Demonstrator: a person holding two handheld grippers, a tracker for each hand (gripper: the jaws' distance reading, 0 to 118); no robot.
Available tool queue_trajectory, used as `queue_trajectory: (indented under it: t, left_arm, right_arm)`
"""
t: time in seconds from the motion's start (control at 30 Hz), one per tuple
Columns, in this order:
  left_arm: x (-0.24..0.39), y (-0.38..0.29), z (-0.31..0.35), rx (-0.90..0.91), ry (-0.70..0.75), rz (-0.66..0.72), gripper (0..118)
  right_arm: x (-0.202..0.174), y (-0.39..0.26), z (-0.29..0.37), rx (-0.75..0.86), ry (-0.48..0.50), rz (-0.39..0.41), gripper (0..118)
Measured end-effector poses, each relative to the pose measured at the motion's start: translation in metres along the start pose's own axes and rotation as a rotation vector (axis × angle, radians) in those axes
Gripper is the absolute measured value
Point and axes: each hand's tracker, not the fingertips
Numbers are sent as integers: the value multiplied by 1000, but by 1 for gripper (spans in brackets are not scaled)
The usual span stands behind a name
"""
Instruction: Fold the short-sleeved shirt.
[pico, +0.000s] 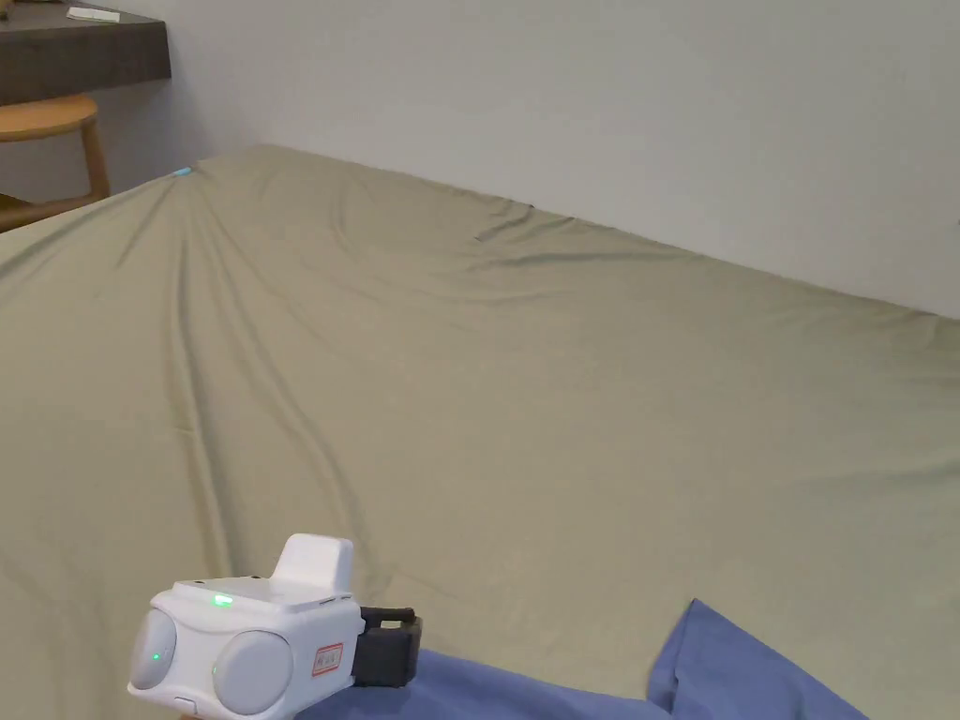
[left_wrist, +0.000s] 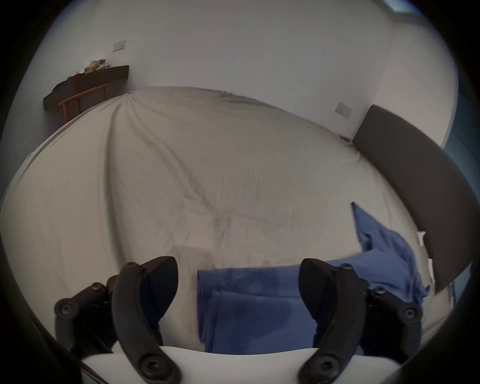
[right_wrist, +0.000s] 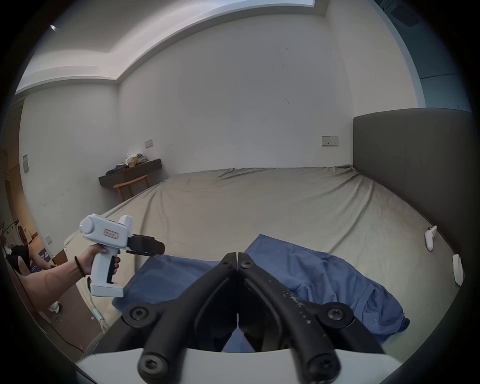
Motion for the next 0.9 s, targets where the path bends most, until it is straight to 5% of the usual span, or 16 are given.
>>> queue_trajectory:
  t: [0.1, 0.13, 0.17, 0.2, 0.23, 0.33, 0.37, 0.47, 0.53, 0.73, 0.9]
  left_arm:
    - [0, -13, -17, -112, 12, -24, 80]
    - [8, -20, -7, -11, 76, -108, 73]
    - [12, -22, -1, -1, 66, -151, 59]
    - [13, -23, 3, -23, 26, -131, 31]
    - [14, -24, 6, -26, 2, -100, 20]
    - [16, -26, 4, -37, 31, -61, 15]
    - [15, -28, 2, -30, 30, -61, 15]
    - [13, -28, 5, -20, 18, -28, 15]
    - [12, -28, 5, -21, 10, -19, 15]
    - [17, -22, 3, -45, 21, -32, 15]
    - [14, -21, 5, -47, 5, 4, 15]
  right_arm:
    - [5, 0, -2, -19, -6, 5, 2]
    - [8, 1, -3, -25, -7, 6, 2]
    - [12, 2, -3, -30, -8, 7, 2]
    - [17, 4, -5, -34, -10, 7, 2]
    - [24, 6, -7, -40, -18, 7, 2]
    - [56, 17, -18, -37, -75, 14, 4]
    - [72, 21, -26, -45, -102, 13, 14]
    - [126, 27, -57, -148, -146, -30, 96]
    - [163, 25, -89, -243, -175, -77, 118]
    - [218, 5, -181, -345, -199, -91, 113]
    - [222, -13, -232, -508, -125, -50, 86]
